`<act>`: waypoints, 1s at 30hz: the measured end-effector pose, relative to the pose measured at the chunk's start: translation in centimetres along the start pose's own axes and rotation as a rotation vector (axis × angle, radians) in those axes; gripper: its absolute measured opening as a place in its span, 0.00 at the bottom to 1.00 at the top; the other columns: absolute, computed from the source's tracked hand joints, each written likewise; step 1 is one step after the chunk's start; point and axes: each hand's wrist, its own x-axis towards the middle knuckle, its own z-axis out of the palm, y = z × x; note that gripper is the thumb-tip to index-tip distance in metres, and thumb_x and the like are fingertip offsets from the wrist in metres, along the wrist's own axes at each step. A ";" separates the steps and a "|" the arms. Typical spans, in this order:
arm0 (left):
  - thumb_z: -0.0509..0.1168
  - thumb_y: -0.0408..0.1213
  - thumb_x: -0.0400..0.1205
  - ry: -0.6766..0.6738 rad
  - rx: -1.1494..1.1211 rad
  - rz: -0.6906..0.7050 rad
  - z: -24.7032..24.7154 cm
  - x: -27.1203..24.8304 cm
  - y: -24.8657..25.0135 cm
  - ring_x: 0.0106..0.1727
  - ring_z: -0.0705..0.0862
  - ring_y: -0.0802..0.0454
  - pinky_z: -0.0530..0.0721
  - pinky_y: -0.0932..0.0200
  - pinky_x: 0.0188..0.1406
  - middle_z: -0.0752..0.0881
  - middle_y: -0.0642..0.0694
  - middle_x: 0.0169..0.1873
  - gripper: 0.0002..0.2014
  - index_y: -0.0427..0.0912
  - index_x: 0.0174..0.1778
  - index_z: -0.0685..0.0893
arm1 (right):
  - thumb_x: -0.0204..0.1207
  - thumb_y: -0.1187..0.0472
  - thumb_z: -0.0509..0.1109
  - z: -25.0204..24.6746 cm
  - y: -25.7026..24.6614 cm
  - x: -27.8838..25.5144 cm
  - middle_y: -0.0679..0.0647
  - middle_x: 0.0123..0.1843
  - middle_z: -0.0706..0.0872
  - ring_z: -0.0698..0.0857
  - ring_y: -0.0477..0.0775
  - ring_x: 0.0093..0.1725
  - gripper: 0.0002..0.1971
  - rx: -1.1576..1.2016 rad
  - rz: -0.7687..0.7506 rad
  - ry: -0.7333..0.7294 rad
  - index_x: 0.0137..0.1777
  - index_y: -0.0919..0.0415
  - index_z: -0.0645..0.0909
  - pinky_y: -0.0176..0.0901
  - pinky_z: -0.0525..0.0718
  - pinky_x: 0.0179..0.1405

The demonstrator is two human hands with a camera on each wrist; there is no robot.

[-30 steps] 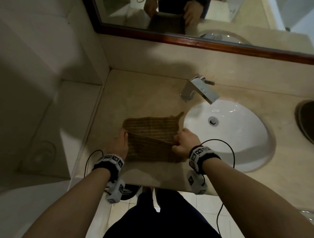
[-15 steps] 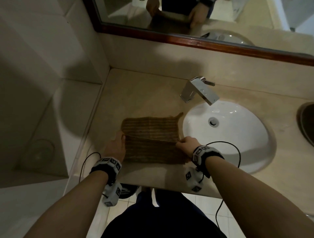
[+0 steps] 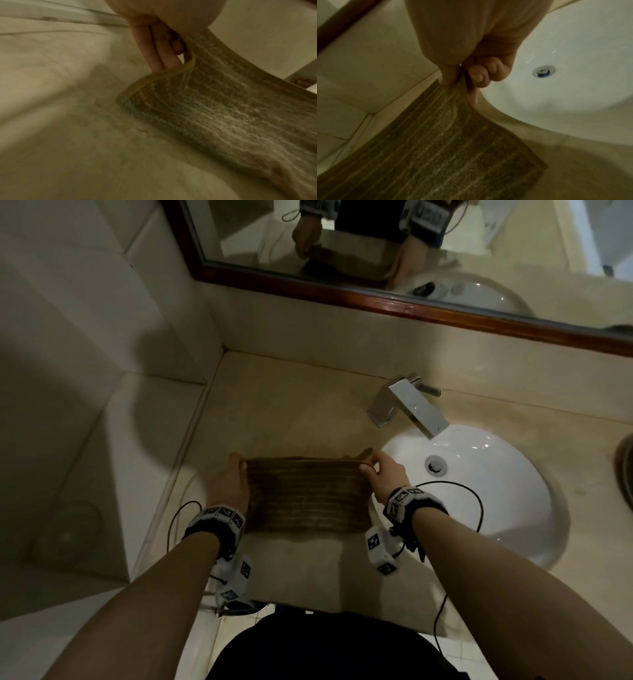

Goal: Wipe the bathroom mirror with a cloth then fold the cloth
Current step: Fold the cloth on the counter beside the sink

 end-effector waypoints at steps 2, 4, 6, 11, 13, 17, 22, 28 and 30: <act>0.48 0.40 0.91 -0.015 0.015 -0.020 0.3 0.5 0.1 0.34 0.82 0.37 0.83 0.42 0.34 0.81 0.35 0.34 0.13 0.36 0.57 0.72 | 0.82 0.51 0.65 0.1 -0.2 1.0 0.60 0.47 0.87 0.86 0.63 0.46 0.09 -0.055 -0.009 -0.006 0.50 0.57 0.74 0.52 0.85 0.45; 0.47 0.42 0.91 -0.034 0.061 -0.037 0.6 0.9 0.1 0.33 0.81 0.37 0.82 0.43 0.31 0.81 0.36 0.33 0.12 0.39 0.57 0.72 | 0.82 0.52 0.65 0.3 -0.2 1.9 0.59 0.51 0.87 0.85 0.61 0.49 0.10 -0.090 -0.018 -0.021 0.55 0.58 0.76 0.47 0.82 0.44; 0.47 0.43 0.91 -0.050 0.151 -0.082 0.9 1.3 0.2 0.31 0.79 0.41 0.76 0.49 0.29 0.79 0.40 0.33 0.12 0.41 0.59 0.71 | 0.82 0.52 0.64 0.4 -0.2 2.6 0.59 0.51 0.87 0.85 0.61 0.49 0.10 -0.151 -0.023 -0.035 0.57 0.57 0.76 0.45 0.79 0.42; 0.56 0.39 0.88 0.132 0.284 -0.065 1.9 1.1 0.1 0.40 0.82 0.34 0.75 0.47 0.32 0.81 0.35 0.50 0.11 0.35 0.61 0.76 | 0.81 0.54 0.64 1.0 -0.6 2.8 0.60 0.58 0.78 0.82 0.65 0.52 0.12 -0.338 -0.059 0.108 0.60 0.60 0.73 0.51 0.80 0.42; 0.61 0.37 0.84 0.209 0.299 -0.022 2.8 0.7 0.2 0.52 0.82 0.31 0.80 0.40 0.45 0.80 0.31 0.59 0.13 0.34 0.62 0.77 | 0.79 0.59 0.64 1.9 -1.0 2.3 0.61 0.60 0.76 0.80 0.65 0.56 0.13 -0.394 -0.176 0.228 0.61 0.61 0.75 0.52 0.79 0.47; 0.58 0.44 0.84 0.090 0.282 0.172 5.3 -1.2 2.1 0.77 0.69 0.37 0.70 0.36 0.75 0.68 0.36 0.80 0.23 0.38 0.74 0.72 | 0.81 0.56 0.61 5.0 -1.9 0.7 0.65 0.79 0.65 0.69 0.68 0.74 0.22 -0.410 -0.399 0.125 0.74 0.59 0.70 0.59 0.69 0.74; 0.46 0.58 0.83 -0.055 0.440 0.148 8.3 -2.3 0.7 0.85 0.55 0.39 0.54 0.29 0.80 0.56 0.38 0.85 0.35 0.45 0.85 0.59 | 0.82 0.37 0.48 9.0 -0.5 -0.1 0.59 0.85 0.32 0.39 0.63 0.85 0.35 -0.552 -0.482 -0.095 0.84 0.42 0.35 0.62 0.37 0.82; 0.47 0.67 0.79 -0.037 0.500 0.150 9.2 -2.5 -0.2 0.87 0.48 0.38 0.50 0.24 0.79 0.48 0.38 0.87 0.41 0.51 0.87 0.50 | 0.79 0.33 0.50 11.2 2.0 0.5 0.58 0.87 0.40 0.45 0.64 0.85 0.36 -0.591 -0.561 0.068 0.84 0.38 0.42 0.70 0.45 0.79; 0.46 0.69 0.78 -0.029 0.514 0.151 9.3 -2.4 -0.3 0.87 0.47 0.38 0.48 0.24 0.79 0.47 0.38 0.87 0.43 0.51 0.87 0.50 | 0.78 0.33 0.50 11.3 2.0 0.6 0.58 0.87 0.42 0.47 0.64 0.85 0.36 -0.592 -0.573 0.095 0.84 0.38 0.43 0.71 0.45 0.79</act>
